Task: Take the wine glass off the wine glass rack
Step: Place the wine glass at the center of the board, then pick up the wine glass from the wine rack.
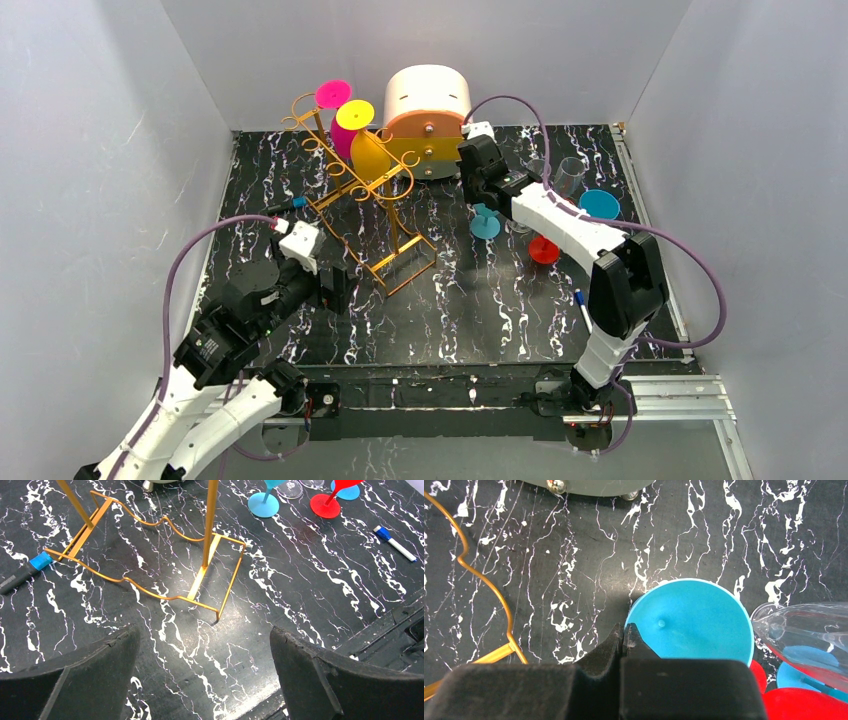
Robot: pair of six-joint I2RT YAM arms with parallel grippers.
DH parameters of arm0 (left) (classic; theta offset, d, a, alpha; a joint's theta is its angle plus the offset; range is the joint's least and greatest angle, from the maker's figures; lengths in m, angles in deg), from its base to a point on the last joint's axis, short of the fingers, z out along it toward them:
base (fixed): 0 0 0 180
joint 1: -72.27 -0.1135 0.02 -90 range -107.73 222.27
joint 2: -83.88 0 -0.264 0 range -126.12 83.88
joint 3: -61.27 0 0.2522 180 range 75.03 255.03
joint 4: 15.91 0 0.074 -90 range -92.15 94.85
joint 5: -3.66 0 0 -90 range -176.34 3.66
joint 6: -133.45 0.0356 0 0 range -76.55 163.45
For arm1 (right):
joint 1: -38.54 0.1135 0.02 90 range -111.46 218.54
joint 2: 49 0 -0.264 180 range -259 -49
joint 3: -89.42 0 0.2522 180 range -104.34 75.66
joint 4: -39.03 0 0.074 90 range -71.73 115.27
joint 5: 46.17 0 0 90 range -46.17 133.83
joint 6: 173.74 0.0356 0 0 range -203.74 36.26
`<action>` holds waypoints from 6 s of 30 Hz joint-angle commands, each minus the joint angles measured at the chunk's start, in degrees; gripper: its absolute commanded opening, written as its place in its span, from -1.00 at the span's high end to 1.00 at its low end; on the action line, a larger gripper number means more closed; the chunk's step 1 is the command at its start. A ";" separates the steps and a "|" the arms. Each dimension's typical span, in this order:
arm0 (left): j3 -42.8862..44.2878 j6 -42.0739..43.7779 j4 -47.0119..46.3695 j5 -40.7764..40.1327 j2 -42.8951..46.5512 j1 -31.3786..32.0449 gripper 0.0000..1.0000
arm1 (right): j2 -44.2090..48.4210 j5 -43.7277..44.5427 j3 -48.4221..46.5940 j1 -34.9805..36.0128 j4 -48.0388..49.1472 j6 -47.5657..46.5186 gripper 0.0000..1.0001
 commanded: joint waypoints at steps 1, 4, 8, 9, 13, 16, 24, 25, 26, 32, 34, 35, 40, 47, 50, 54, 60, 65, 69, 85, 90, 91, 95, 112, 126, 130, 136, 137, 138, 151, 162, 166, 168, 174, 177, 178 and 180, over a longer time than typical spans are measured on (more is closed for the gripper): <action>1.71 1.34 1.22 1.85 -0.73 0.06 -0.97 | -0.77 1.38 -0.71 -0.08 1.05 0.07 0.95; 1.80 1.04 1.50 1.60 -1.42 0.06 -0.97 | -1.06 1.37 -0.97 -0.21 0.37 0.19 0.89; 1.71 1.04 1.85 1.56 -1.79 0.00 -0.97 | -1.81 1.99 -1.82 -0.29 -1.59 0.66 0.81; 1.67 1.11 1.89 1.57 -1.80 0.05 -0.97 | -1.87 2.31 -1.93 -0.30 -1.77 0.59 0.80; 1.95 1.87 1.98 3.61 -2.19 0.01 -0.97 | -1.79 2.66 -2.28 -0.43 -1.84 0.58 0.70; 2.23 1.52 1.98 3.51 -2.76 0.05 -0.97 | -1.90 2.53 -2.84 -0.54 -2.08 0.32 0.68; 2.41 0.99 1.90 3.48 -3.69 0.05 -0.97 | -1.79 1.50 -4.92 -0.65 -2.90 -0.45 0.47; 2.49 1.12 1.85 3.88 -3.63 0.06 -0.97 | -1.83 1.00 -5.41 -0.61 -2.96 -1.08 0.42; 2.43 1.27 1.57 4.39 -3.40 0.05 -0.97 | -1.95 0.67 -6.25 -0.64 -3.43 -1.63 0.37; 0.90 -0.18 -0.91 3.74 -1.97 0.06 -0.97 | -2.27 0.60 -13.32 -0.65 -8.41 -2.91 -0.31; 0.72 -0.80 -1.08 1.59 -1.97 0.01 -0.97 | -1.24 -0.37 -14.82 -0.65 -8.80 -2.38 -0.40; 0.77 -1.32 -1.01 0.47 -1.95 0.03 -0.97 | -0.57 -1.32 -15.47 -0.63 -8.95 -1.99 -0.42; 0.99 -4.73 -1.76 -3.46 -2.64 0.03 -0.97 | 3.04 -9.96 -20.10 -0.62 -7.61 2.92 -0.55; -0.45 -7.81 -1.71 -6.02 -3.82 0.05 -0.97 | 7.27 -20.85 -21.31 -0.72 5.71 8.90 -0.62; -0.97 -8.51 -1.91 -6.38 -2.84 0.05 -0.97 | 7.41 -22.83 -22.35 -0.90 11.18 12.31 -0.62; -1.37 -9.13 -2.06 -6.57 -1.71 0.03 -0.97 | 4.03 -32.02 -26.39 -1.00 17.12 14.90 -0.63; -1.01 -10.59 -2.41 -6.30 -0.38 0.03 -0.97 | -11.15 -37.16 -47.77 -1.01 10.92 21.18 -0.63; -1.28 -10.82 -2.86 -6.32 1.02 0.00 -0.97 | -17.98 -38.44 -53.10 -1.50 12.06 29.97 -0.60; -1.31 -8.89 -3.60 -6.00 0.58 0.06 -0.97 | -21.74 -40.91 -55.43 -1.53 11.77 33.52 -0.51; -2.40 -8.00 -3.55 -3.48 -0.44 -0.01 -0.97 | -26.63 -50.88 -54.58 -1.54 13.54 36.78 0.05; -2.65 -8.27 -3.56 -2.37 -1.23 0.03 -0.97 | -26.10 -51.04 -53.20 -1.61 13.98 37.07 0.39; -2.74 -8.38 -3.56 -2.38 -1.36 0.05 -0.97 | -26.13 -51.08 -53.19 -1.57 13.98 37.29 0.44; -2.92 -8.46 -3.56 -2.28 -1.57 0.06 -0.97 | -26.25 -50.75 -52.33 -1.53 14.97 38.22 0.49; -2.40 -9.91 -2.73 -3.92 -0.64 0.01 -0.97 | -24.60 -48.20 -49.36 -1.53 17.05 40.11 0.57; -1.39 -10.44 -1.53 -5.43 -0.76 0.04 -0.97 | -23.27 -48.04 -48.95 -1.53 18.56 42.97 0.97; -1.27 -10.47 -1.01 -5.95 -0.49 0.06 -0.97 | -23.16 -47.67 -49.73 -1.62 18.39 43.97 0.97; -1.40 -10.91 -0.87 -6.03 -0.11 0.04 -0.97 | -22.14 -46.36 -48.63 -1.55 18.93 46.94 0.97; -1.43 -10.96 -1.05 -6.04 -0.13 0.01 -0.97 | -21.80 -46.01 -48.21 -1.55 19.25 47.50 0.97; -1.37 -10.95 -1.09 -6.09 -0.12 0.04 -0.97 | -21.56 -45.69 -48.04 -1.58 19.45 48.12 0.97; -1.55 -10.92 -0.74 -6.14 0.72 0.05 -0.97 | -21.35 -43.62 -48.28 -1.61 19.12 49.34 0.97; -1.85 -10.41 -0.83 -4.64 0.35 0.00 -0.97 | -21.93 -41.92 -50.51 -1.95 17.16 46.80 0.97; -1.95 -10.53 -0.88 -4.20 0.47 0.04 -0.97 | -23.41 -42.95 -53.23 -2.19 16.68 46.47 0.97; -2.21 -10.73 -1.16 -3.87 0.72 0.04 -0.97 | -23.32 -42.68 -53.52 -2.31 16.41 46.44 0.97; -2.09 -10.18 -1.35 -3.86 0.53 0.06 -0.97 | -21.94 -41.48 -51.86 -2.49 16.97 45.56 0.97; -1.95 -9.95 -1.33 -3.71 0.34 0.05 -0.97 | -21.33 -40.33 -51.43 -2.49 16.44 44.74 0.97; -1.94 -9.95 -1.32 -3.75 0.25 0.04 -0.97 | -21.19 -40.20 -51.11 -2.50 16.39 44.51 0.97; -1.88 -10.04 -1.32 -3.67 0.12 0.00 -0.97 | -20.78 -40.06 -50.69 -2.48 16.40 44.35 0.97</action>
